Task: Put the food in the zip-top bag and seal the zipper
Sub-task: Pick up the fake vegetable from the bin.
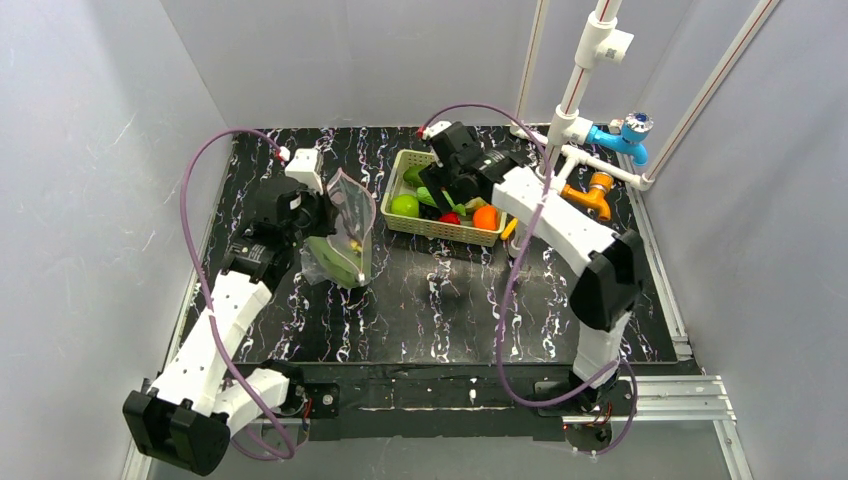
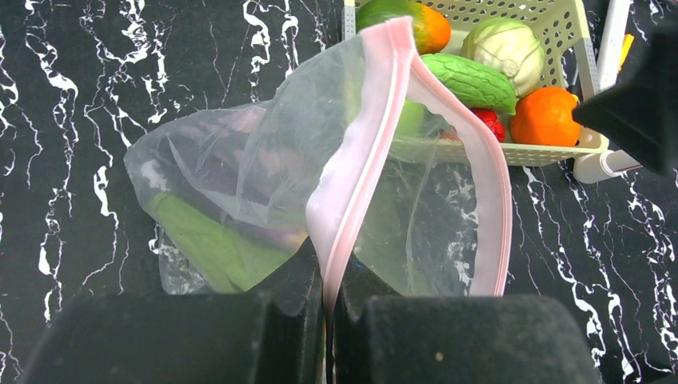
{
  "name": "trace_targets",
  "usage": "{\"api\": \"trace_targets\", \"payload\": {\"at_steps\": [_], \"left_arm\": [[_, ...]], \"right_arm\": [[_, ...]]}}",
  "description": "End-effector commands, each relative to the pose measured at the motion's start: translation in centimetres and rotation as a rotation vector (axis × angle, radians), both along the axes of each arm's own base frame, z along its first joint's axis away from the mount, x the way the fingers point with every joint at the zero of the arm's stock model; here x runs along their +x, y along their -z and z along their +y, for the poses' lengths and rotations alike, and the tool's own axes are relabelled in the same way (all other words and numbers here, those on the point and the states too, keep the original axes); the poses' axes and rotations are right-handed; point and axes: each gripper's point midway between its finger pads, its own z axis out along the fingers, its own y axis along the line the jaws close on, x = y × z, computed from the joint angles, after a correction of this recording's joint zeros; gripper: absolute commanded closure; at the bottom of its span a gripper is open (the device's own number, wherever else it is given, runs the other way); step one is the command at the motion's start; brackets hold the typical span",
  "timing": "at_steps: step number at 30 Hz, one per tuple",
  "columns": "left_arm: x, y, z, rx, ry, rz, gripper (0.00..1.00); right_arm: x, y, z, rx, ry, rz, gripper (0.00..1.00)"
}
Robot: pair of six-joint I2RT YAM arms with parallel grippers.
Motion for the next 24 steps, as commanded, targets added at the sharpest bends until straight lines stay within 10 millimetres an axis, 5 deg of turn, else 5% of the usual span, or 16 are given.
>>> {"api": "trace_targets", "payload": {"at_steps": [1,10,24], "left_arm": [[-0.1,-1.3,0.9,0.018,-0.027,-0.066,1.0],[-0.2,-0.9,0.5,-0.004,-0.008,-0.052,1.0],[-0.5,-0.7,-1.5,-0.077,0.07,-0.017,1.0]], "right_arm": [[3.0,-1.1,-2.1,-0.183,0.068,-0.086,0.12],[7.8,0.2,-1.7,-0.211,0.18,-0.162,0.04],[9.3,4.9,-0.7,-0.051,0.105,0.022,0.02]]}}
